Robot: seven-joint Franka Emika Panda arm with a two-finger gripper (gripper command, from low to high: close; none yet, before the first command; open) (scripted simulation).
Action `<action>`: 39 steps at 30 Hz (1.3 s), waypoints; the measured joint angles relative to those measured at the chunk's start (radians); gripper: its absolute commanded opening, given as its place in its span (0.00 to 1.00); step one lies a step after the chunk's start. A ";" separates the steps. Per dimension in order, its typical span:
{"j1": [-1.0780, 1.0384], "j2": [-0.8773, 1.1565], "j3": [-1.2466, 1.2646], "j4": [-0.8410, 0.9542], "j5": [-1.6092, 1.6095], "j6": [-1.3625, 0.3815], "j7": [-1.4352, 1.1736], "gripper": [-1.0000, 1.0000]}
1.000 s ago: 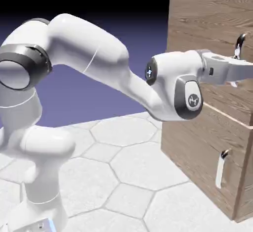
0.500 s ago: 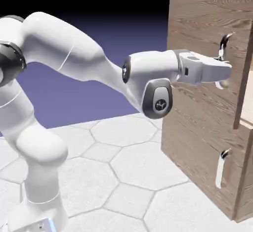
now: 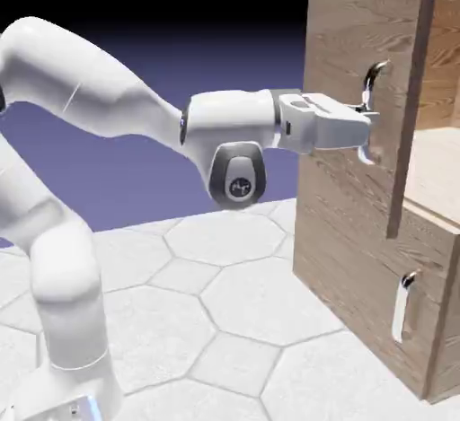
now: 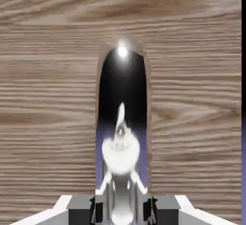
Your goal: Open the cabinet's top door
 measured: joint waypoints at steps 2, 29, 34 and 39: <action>-0.072 -0.018 0.064 -0.020 0.002 0.000 0.026 0.00; -0.882 -0.405 0.575 -0.151 -0.497 0.000 0.837 0.00; -0.862 -0.579 0.541 -0.203 -0.625 -0.113 0.994 0.00; -0.711 -0.738 0.478 -0.257 -0.682 -0.330 1.041 0.00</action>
